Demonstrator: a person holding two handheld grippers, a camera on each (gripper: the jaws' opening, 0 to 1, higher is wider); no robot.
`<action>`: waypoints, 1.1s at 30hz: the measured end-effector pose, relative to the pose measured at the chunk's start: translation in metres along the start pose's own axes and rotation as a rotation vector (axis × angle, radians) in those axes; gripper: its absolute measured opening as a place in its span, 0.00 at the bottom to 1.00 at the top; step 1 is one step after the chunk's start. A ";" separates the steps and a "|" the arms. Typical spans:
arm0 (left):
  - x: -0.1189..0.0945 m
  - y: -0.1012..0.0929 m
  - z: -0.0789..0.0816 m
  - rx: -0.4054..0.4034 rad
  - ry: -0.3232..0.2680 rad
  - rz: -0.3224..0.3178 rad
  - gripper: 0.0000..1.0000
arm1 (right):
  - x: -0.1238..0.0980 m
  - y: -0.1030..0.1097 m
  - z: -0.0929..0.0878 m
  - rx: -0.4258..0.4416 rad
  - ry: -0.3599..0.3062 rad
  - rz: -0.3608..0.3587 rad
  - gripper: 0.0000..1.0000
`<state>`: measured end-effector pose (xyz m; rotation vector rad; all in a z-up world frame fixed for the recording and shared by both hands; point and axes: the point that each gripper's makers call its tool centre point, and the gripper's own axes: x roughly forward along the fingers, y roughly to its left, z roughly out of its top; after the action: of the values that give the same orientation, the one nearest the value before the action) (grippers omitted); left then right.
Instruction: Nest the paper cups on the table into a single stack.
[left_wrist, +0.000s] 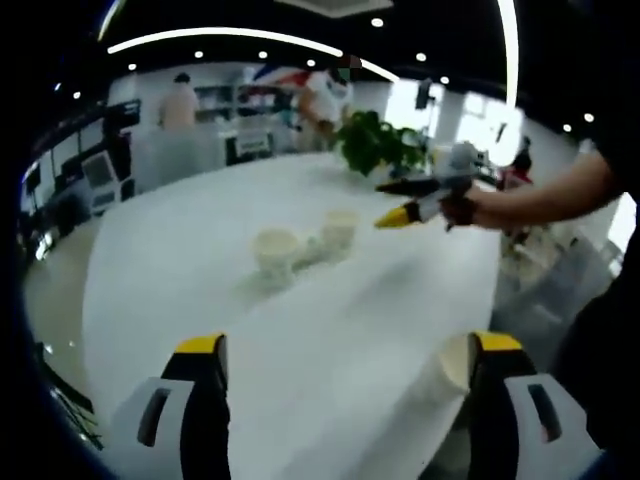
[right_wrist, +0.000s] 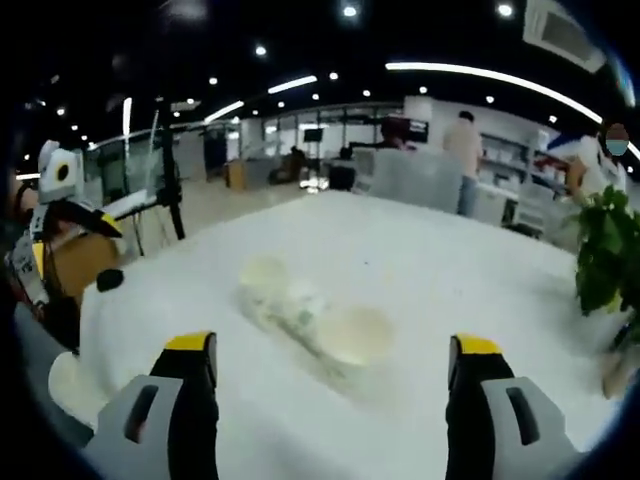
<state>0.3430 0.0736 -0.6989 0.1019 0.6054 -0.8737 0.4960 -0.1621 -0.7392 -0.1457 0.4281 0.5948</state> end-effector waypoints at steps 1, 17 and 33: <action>0.000 0.000 0.000 -0.003 -0.004 0.002 0.99 | 0.004 -0.003 -0.003 -0.020 0.016 -0.002 0.90; 0.000 0.008 0.000 -0.049 -0.021 0.048 0.99 | 0.046 -0.021 -0.016 -0.042 0.063 0.052 0.70; -0.003 0.009 0.002 -0.073 -0.052 0.069 0.99 | 0.056 -0.017 -0.031 -0.048 0.087 0.106 0.48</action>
<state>0.3489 0.0804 -0.6975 0.0334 0.5816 -0.7842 0.5364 -0.1555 -0.7915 -0.1966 0.5085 0.7054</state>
